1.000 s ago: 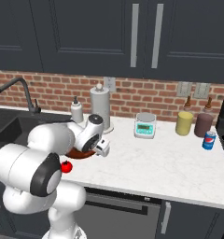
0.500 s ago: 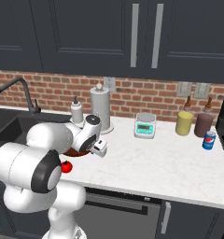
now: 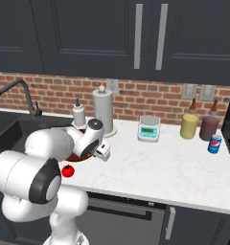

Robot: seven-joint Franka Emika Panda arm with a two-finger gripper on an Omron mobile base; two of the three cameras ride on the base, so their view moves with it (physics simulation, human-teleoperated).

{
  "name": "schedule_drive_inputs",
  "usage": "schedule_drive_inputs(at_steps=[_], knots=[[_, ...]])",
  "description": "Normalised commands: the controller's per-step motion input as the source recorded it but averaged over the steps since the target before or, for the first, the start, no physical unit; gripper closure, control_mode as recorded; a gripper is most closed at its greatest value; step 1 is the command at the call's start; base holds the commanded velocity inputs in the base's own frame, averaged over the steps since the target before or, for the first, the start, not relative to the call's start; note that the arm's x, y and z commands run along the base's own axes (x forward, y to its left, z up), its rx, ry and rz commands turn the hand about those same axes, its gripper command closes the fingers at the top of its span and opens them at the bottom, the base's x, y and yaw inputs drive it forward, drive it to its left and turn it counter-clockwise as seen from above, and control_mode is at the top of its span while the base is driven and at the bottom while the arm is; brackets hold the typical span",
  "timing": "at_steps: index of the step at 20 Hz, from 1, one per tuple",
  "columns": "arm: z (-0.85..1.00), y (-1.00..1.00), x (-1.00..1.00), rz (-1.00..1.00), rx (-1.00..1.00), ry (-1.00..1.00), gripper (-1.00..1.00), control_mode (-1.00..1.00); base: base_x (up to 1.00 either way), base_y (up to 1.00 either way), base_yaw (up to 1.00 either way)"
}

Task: Pick the cucumber from the sink and place it in the bowl. Then pick the bowl and place it in the microwave. Then close the microwave door and press the start button.

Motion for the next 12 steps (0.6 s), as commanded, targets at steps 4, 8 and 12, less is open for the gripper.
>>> schedule_drive_inputs(at_steps=[4,8,12], knots=[[0.13,-0.21,-0.05,-0.19,0.11,-0.07,1.0,-1.0,0.0,0.0,0.0],[0.11,-0.41,0.0,-0.29,0.19,0.04,1.0,-1.0,0.0,0.0,0.0],[0.29,-0.41,0.0,-0.25,0.18,0.2,1.0,-1.0,0.0,0.0,0.0]])
